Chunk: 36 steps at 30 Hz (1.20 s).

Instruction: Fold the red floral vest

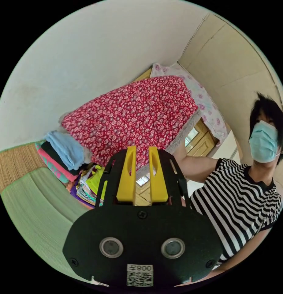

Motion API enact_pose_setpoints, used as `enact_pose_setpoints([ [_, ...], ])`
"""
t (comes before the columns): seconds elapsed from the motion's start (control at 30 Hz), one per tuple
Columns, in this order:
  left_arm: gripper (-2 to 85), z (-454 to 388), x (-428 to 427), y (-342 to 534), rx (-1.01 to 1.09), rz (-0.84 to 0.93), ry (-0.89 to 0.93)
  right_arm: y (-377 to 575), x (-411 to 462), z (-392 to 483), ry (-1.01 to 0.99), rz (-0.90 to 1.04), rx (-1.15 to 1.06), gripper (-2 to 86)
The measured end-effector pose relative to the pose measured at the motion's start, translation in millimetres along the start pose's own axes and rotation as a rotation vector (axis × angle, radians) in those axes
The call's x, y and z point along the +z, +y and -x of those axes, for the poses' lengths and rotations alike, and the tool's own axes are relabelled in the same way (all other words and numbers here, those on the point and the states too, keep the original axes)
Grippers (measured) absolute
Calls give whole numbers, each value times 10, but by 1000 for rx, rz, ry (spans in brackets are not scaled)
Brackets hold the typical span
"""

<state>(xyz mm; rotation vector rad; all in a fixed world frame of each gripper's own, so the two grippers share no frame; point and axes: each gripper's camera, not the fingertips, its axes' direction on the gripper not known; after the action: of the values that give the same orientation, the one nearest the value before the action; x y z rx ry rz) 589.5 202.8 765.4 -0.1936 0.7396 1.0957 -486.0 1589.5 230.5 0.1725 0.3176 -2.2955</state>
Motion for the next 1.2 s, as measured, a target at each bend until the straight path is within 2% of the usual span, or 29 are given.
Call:
enact_pose_setpoints([
  [0.23, 56, -72, -754, 390, -198, 160, 48, 1555, 977, -1, -43, 34, 116, 15],
  [0.33, 46, -44, -1116, 415, -262, 121, 100, 2085, 1546, -49, -57, 80, 124, 16],
  [0.47, 40, -146, -1550, 264, -231, 82, 108, 2768, 2658, -28, -132, 186, 60, 18],
  [0.53, 36, -269, -1910, 184, -207, 35, 63, 3161, 3325, 31, -214, 288, 23, 21],
  [0.67, 25, -363, -2683, 375, -242, -82, -38, 4683, 5103, 285, -363, 649, -50, 31],
  [0.73, 17, -321, -3275, 817, -404, -166, -153, 5640, 5745, 356, -399, 841, -86, 39],
  [0.8, 11, -266, -3701, 1333, -601, -223, -255, 7133, 6361, 276, -374, 1129, -129, 50],
  [0.83, 9, -252, -3949, 1736, -761, -232, -350, 7521, 6469, 199, -361, 1203, -103, 50],
  [0.9, 10, -279, -4265, 2369, -1020, -276, -402, 8979, 6736, -246, -377, 1540, 77, 36],
  [0.93, 11, -339, -4427, 2716, -1143, -300, -404, 9277, 6746, -377, -406, 1587, 149, 29],
  [1.0, 16, -459, -4645, 3096, -1311, -335, -437, 10189, 6709, -908, -548, 1665, 455, 12],
  [1.13, 35, -437, -5094, 3244, -1423, -279, -433, 11045, 6617, -1744, -385, 1712, 671, 4],
  [1.2, 45, -273, -5281, 3114, -1399, -225, -428, 11397, 6547, -2336, -179, 1714, 744, 2],
])
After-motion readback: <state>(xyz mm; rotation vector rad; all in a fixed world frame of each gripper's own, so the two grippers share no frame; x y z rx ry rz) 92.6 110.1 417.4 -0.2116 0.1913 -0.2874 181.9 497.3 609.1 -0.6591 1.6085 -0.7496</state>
